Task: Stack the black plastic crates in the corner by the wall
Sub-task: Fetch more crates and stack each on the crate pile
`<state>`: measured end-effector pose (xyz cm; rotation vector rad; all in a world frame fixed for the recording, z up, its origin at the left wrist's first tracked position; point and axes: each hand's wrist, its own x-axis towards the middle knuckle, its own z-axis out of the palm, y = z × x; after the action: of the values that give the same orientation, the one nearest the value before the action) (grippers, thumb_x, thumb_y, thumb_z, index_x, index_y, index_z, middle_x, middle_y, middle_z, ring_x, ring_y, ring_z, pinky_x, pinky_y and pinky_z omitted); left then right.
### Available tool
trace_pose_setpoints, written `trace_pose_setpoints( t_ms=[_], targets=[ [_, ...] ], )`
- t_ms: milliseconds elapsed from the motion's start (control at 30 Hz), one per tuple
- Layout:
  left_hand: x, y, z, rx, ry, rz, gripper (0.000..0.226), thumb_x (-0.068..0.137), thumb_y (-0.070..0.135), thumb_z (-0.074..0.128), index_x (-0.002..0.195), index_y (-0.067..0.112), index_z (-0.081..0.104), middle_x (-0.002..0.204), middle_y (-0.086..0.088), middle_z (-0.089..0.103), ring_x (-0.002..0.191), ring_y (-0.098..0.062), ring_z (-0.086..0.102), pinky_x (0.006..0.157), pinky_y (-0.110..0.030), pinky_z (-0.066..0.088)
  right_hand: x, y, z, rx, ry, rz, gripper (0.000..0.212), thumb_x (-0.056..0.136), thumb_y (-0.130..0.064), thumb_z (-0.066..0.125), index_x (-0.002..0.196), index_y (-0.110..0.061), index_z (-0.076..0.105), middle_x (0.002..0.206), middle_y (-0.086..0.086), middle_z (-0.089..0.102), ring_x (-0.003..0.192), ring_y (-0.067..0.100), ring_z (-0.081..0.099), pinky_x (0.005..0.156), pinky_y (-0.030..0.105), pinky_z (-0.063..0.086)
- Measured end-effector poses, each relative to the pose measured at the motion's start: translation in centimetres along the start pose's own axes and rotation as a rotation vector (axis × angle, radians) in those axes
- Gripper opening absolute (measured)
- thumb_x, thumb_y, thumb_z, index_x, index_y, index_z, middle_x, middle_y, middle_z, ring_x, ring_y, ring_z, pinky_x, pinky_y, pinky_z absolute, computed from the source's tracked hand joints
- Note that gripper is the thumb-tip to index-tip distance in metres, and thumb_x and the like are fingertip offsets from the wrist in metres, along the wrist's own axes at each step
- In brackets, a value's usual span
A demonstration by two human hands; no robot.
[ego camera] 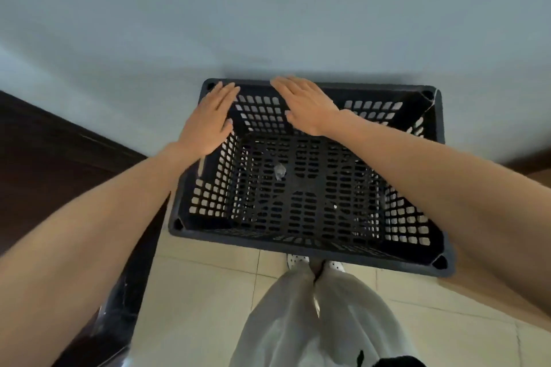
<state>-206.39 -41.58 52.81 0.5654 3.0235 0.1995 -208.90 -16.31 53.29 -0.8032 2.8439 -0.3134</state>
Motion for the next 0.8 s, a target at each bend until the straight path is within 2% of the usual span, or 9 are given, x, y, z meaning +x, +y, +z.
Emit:
trace_pose_setpoints(
  t_ms=[100, 233, 267, 333, 433, 533, 633, 733, 800],
  targets=[
    [-2.8, -3.2, 0.4, -0.041, -0.058, -0.186, 0.077, 0.098, 0.029, 0.049, 0.156, 0.012, 0.001, 0.164, -0.006, -0.001, 0.151, -0.022, -0.002, 0.123, -0.04, 0.009, 4.2, -2.8, 0.8, -0.03, -0.067, -0.053, 0.068, 0.098, -0.02, 0.04, 0.156, -0.012, 0.004, 0.163, 0.006, 0.006, 0.15, 0.024, 0.004, 0.122, 0.038, 0.005],
    [-4.4, -3.3, 2.7, -0.233, -0.081, -0.293, 0.086, 0.098, 0.03, 0.051, 0.155, 0.012, -0.012, 0.162, -0.002, -0.015, 0.15, -0.016, -0.006, 0.121, -0.032, 0.006, 7.4, -4.5, 2.1, -0.052, -0.131, -0.084, 0.075, 0.096, -0.02, 0.041, 0.156, -0.013, -0.004, 0.163, 0.005, -0.004, 0.151, 0.023, -0.004, 0.122, 0.041, 0.0],
    [-4.5, -3.3, 3.2, -0.258, -0.048, -0.299, 0.086, 0.098, 0.027, 0.051, 0.155, 0.013, -0.012, 0.162, -0.001, -0.016, 0.15, -0.016, -0.004, 0.121, -0.033, 0.01, 7.8, -4.4, 2.5, -0.058, -0.141, -0.09, 0.078, 0.096, -0.021, 0.042, 0.155, -0.013, -0.007, 0.163, 0.005, -0.007, 0.15, 0.023, -0.006, 0.122, 0.041, -0.001],
    [-4.5, -3.2, 3.8, -0.252, 0.017, -0.298, 0.083, 0.099, 0.022, 0.05, 0.155, 0.014, -0.01, 0.163, -0.001, -0.013, 0.15, -0.019, 0.008, 0.118, -0.038, 0.027, 8.3, -4.1, 3.1, -0.089, -0.137, -0.106, 0.082, 0.096, -0.024, 0.044, 0.154, -0.013, -0.012, 0.163, 0.005, -0.011, 0.15, 0.023, -0.009, 0.122, 0.041, -0.004],
    [-4.1, -3.2, 3.7, -0.253, 0.041, -0.28, 0.08, 0.099, 0.02, 0.048, 0.155, 0.016, -0.009, 0.163, -0.001, -0.012, 0.14, -0.025, 0.036, 0.098, -0.034, 0.05, 8.4, -3.5, 3.4, -0.111, -0.132, -0.121, 0.086, 0.094, -0.027, 0.047, 0.154, -0.014, -0.014, 0.162, 0.004, -0.014, 0.15, 0.022, -0.011, 0.119, 0.039, -0.007],
    [-3.5, -3.1, 3.2, -0.238, 0.061, -0.279, 0.078, 0.1, 0.021, 0.047, 0.155, 0.014, -0.007, 0.163, -0.002, -0.01, 0.136, -0.023, 0.043, 0.077, -0.021, 0.05, 9.0, -3.0, 3.0, -0.11, -0.149, -0.13, 0.089, 0.092, -0.024, 0.049, 0.154, -0.015, -0.015, 0.162, 0.004, -0.014, 0.15, 0.021, -0.011, 0.119, 0.04, -0.005],
    [-3.0, -3.4, 3.4, -0.239, 0.087, -0.27, 0.077, 0.1, 0.021, 0.047, 0.156, 0.012, -0.006, 0.163, -0.003, -0.009, 0.137, -0.022, 0.042, 0.077, -0.021, 0.051, 9.6, -2.7, 2.8, -0.131, -0.164, -0.135, 0.093, 0.09, -0.024, 0.052, 0.154, -0.015, -0.015, 0.162, 0.005, -0.016, 0.149, 0.021, -0.013, 0.121, 0.041, -0.002],
    [-3.5, -3.5, 4.2, -0.214, 0.107, -0.261, 0.078, 0.099, 0.021, 0.048, 0.156, 0.012, -0.005, 0.164, -0.003, -0.008, 0.127, -0.023, 0.051, 0.064, -0.013, 0.043, 9.0, -3.2, 3.3, -0.163, -0.163, -0.124, 0.095, 0.09, -0.027, 0.052, 0.153, -0.014, -0.017, 0.161, 0.006, -0.017, 0.149, 0.022, -0.014, 0.12, 0.04, -0.004],
    [-4.3, -3.6, 4.6, -0.212, 0.094, -0.254, 0.08, 0.098, 0.02, 0.049, 0.156, 0.013, -0.006, 0.163, -0.003, -0.008, 0.129, -0.023, 0.05, 0.067, -0.014, 0.044, 8.3, -3.7, 3.6, -0.175, -0.166, -0.126, 0.094, 0.09, -0.028, 0.051, 0.153, -0.014, -0.018, 0.161, 0.006, -0.018, 0.149, 0.023, -0.014, 0.119, 0.04, -0.005]
  ],
)
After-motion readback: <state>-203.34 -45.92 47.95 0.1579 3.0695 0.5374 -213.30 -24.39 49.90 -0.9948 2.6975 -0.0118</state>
